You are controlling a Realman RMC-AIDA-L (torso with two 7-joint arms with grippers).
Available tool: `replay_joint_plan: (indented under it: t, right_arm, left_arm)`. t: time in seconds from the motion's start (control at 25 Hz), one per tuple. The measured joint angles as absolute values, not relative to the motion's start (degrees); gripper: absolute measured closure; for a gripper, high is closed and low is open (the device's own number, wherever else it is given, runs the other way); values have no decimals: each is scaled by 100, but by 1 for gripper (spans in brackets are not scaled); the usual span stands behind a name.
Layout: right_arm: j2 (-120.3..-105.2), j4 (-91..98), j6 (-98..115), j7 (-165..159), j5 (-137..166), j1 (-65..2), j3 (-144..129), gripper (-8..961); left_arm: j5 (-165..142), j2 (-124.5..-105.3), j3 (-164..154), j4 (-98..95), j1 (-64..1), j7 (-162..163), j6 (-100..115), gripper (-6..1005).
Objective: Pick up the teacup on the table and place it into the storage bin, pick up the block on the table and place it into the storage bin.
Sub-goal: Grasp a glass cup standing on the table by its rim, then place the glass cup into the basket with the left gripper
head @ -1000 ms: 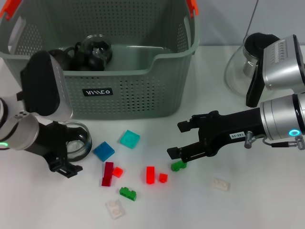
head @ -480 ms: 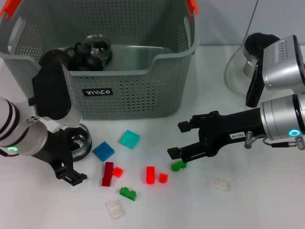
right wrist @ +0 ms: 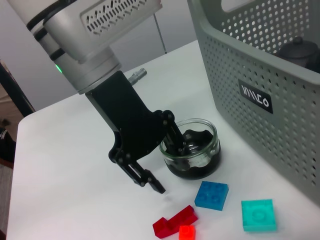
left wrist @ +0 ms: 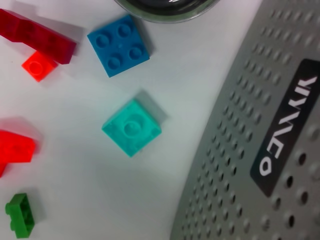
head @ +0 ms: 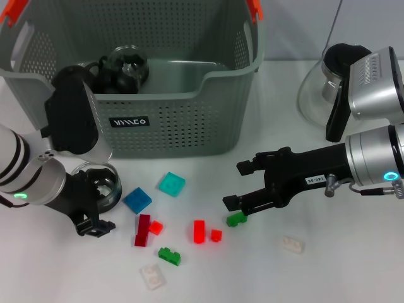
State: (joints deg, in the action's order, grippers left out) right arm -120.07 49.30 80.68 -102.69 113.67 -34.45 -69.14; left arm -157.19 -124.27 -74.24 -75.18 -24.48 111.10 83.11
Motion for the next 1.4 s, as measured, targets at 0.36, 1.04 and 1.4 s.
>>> replay_joint_plan:
  t: [0.36,1.04,1.4]
  right_arm:
    - [-12006,4930,8068,-10263,11361,-3445,-6908,12]
    - [-11991,4930,8067,-10232,11370,-3410,-6899,13]
    - [-11958,4931,8068,-10204,11412,-3403,-6914,13]
  left_arm:
    - [-15763,-12428,-7459,-7511,-2459,11181,8271,682]
    - [-15206,-12444,-7191,-8286,-2425,11599,9253,958]
    - [-12587,-12391,-4921,-9177,-3325,12484,11401,957]
